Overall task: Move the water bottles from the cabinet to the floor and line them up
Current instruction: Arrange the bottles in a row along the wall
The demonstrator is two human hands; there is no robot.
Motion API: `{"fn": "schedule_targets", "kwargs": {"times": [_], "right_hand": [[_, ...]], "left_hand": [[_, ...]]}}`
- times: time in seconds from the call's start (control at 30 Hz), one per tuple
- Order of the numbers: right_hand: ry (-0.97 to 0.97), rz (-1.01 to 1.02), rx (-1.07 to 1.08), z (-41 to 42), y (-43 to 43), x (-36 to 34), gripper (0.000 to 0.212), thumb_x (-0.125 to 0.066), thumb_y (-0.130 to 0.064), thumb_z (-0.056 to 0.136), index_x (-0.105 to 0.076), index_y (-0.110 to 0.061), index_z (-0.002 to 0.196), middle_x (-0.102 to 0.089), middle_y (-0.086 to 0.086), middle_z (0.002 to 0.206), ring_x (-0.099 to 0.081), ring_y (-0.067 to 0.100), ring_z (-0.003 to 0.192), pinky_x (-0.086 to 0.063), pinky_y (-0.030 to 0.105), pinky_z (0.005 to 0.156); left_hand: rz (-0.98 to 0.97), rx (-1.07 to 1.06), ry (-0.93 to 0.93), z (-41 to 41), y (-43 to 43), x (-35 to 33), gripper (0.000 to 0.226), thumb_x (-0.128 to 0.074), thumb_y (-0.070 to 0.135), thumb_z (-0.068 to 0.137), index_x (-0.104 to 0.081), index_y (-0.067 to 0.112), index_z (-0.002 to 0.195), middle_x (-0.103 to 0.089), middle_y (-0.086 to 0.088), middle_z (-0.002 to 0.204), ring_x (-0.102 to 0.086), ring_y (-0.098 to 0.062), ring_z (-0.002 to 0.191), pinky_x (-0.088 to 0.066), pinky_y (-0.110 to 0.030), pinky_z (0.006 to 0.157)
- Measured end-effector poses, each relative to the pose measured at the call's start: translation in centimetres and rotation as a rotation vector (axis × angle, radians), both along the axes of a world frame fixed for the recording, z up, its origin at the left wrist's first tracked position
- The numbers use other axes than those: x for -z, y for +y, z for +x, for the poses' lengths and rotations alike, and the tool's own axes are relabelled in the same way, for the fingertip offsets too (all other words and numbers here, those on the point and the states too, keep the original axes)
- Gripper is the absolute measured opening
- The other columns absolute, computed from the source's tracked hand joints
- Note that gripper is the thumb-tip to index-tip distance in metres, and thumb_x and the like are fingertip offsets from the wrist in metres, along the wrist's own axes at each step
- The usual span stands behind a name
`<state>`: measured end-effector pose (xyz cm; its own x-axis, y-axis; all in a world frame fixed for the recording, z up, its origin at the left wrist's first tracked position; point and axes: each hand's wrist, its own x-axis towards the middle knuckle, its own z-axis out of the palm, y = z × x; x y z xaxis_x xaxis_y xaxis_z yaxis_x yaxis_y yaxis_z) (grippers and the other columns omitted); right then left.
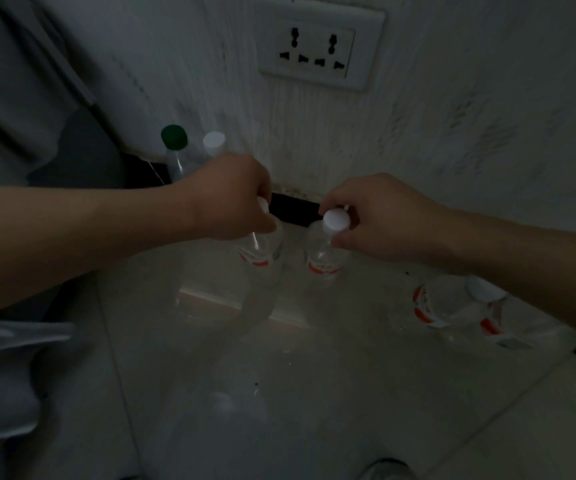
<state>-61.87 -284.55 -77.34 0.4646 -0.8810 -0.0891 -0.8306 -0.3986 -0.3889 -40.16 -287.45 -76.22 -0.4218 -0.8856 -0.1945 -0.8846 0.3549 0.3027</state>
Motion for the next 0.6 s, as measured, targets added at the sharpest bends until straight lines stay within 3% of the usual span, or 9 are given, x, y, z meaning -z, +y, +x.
{"fn": "schedule_targets", "kwargs": {"times": [0.2,0.3,0.43,0.6], "right_hand": [[0.003,0.006,0.034,0.3,-0.7,-0.1,0.029,-0.073,-0.025,0.075,-0.070,-0.019,0.103,-0.070,-0.002,0.098,-0.062,0.014,0.087,-0.048,0.031,0.076],[0.004,-0.007,0.026,0.6,-0.9,-0.1,0.029,-0.073,-0.025,0.075,-0.070,-0.018,0.103,-0.070,0.000,0.099,-0.061,0.014,0.086,-0.048,0.032,0.077],[0.000,-0.020,0.012,1.0,-1.0,0.1,0.031,-0.074,-0.025,0.074,-0.071,-0.018,0.104,-0.070,0.001,0.100,-0.062,0.016,0.087,-0.048,0.032,0.076],[-0.004,-0.037,-0.001,1.1,-1.1,0.3,0.029,-0.072,-0.025,0.076,-0.071,-0.017,0.104,-0.070,0.001,0.099,-0.061,0.015,0.084,-0.045,0.029,0.072]], "left_hand": [[0.015,0.046,0.004,0.5,-0.2,-0.1,0.016,-0.075,0.022,0.076,-0.065,0.021,0.088,-0.049,0.017,0.069,-0.046,0.000,0.061,-0.029,-0.013,0.051],[0.027,0.057,-0.006,0.6,-0.2,0.1,0.024,-0.075,0.020,0.076,-0.070,0.021,0.100,-0.062,0.007,0.089,-0.054,-0.008,0.079,-0.035,-0.016,0.059],[0.044,0.084,0.015,0.7,0.0,0.3,0.028,-0.073,0.012,0.075,-0.071,0.022,0.101,-0.066,0.002,0.108,-0.060,-0.012,0.097,-0.044,-0.021,0.077],[0.070,0.125,0.031,0.8,0.1,0.3,0.031,-0.066,0.004,0.074,-0.071,0.025,0.097,-0.064,0.003,0.106,-0.056,-0.009,0.091,-0.044,-0.022,0.077]]}}
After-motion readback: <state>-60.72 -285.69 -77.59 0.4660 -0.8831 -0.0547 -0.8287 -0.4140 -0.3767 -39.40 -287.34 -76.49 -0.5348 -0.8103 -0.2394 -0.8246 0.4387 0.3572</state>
